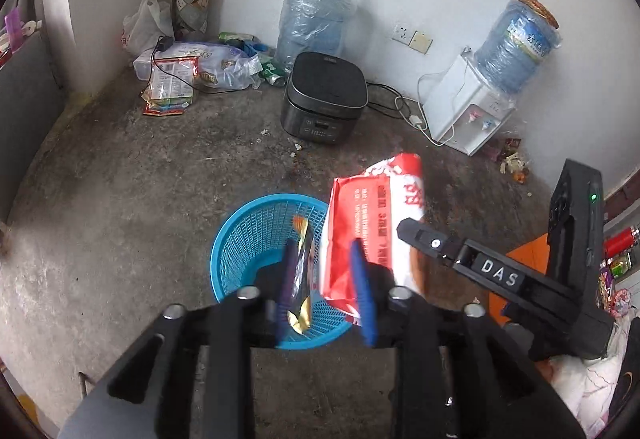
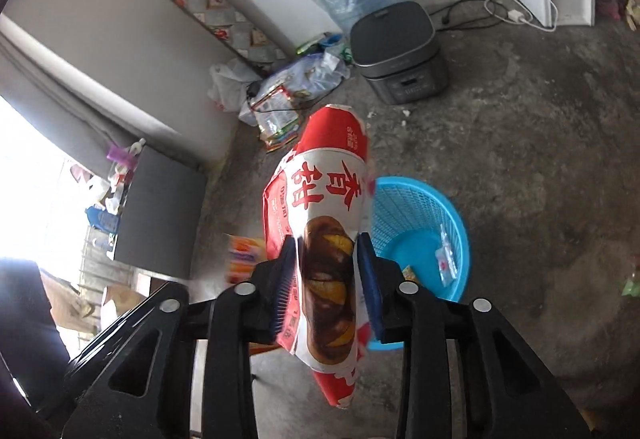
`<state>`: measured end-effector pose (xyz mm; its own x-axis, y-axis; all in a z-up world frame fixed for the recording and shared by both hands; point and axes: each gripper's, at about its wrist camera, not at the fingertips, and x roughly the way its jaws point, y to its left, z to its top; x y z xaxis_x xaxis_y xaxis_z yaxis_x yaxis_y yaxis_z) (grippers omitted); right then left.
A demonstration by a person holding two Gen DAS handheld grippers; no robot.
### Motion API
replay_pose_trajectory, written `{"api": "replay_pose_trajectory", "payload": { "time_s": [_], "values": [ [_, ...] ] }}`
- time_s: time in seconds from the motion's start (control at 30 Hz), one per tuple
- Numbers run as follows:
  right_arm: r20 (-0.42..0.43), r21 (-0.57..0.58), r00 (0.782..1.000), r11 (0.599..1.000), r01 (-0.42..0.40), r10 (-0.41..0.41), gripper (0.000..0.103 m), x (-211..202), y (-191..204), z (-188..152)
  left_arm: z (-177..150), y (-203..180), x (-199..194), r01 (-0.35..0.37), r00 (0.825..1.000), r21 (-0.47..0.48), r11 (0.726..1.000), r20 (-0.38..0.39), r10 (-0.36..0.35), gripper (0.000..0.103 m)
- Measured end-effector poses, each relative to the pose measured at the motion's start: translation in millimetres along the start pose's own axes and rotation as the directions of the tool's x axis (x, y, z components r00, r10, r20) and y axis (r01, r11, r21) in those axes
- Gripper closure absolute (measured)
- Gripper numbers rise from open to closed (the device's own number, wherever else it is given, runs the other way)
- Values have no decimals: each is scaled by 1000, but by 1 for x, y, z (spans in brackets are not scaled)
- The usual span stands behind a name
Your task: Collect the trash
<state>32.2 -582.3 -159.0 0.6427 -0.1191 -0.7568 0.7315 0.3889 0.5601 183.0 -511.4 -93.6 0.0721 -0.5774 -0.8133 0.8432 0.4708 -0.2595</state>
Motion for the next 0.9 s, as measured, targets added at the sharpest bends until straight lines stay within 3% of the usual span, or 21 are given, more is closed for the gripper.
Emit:
{"api": "replay_pose_trajectory", "payload": {
  "time_s": [0.03,0.23,0.37,0.5,0.67,0.73,0.9],
  "values": [
    [-10,18,1000,999,28,-28,42,10,-6,-1,1,1,5,-23,1000,-3,1000,5,23,60],
    [-11,45,1000,999,22,-22,41,13,-24,-12,6,10,-4,-6,1000,-40,999,24,7,54],
    [39,-15,998,999,46,-45,34,-4,-11,-11,9,10,-33,0,997,-46,999,81,4,45],
    [146,-142,986,985,95,-74,24,-33,18,-15,5,8,-84,3,985,-41,999,173,4,33],
    [330,-366,943,915,171,-44,8,-83,71,-41,-16,11,-172,-3,948,-64,998,318,23,23],
    [378,-451,926,871,195,-11,8,-99,93,-57,-30,16,-207,-24,933,-84,996,356,52,20],
    [330,-607,935,788,102,133,8,-134,134,-92,-78,36,-286,-66,904,-139,988,410,118,16]
  ]
}}
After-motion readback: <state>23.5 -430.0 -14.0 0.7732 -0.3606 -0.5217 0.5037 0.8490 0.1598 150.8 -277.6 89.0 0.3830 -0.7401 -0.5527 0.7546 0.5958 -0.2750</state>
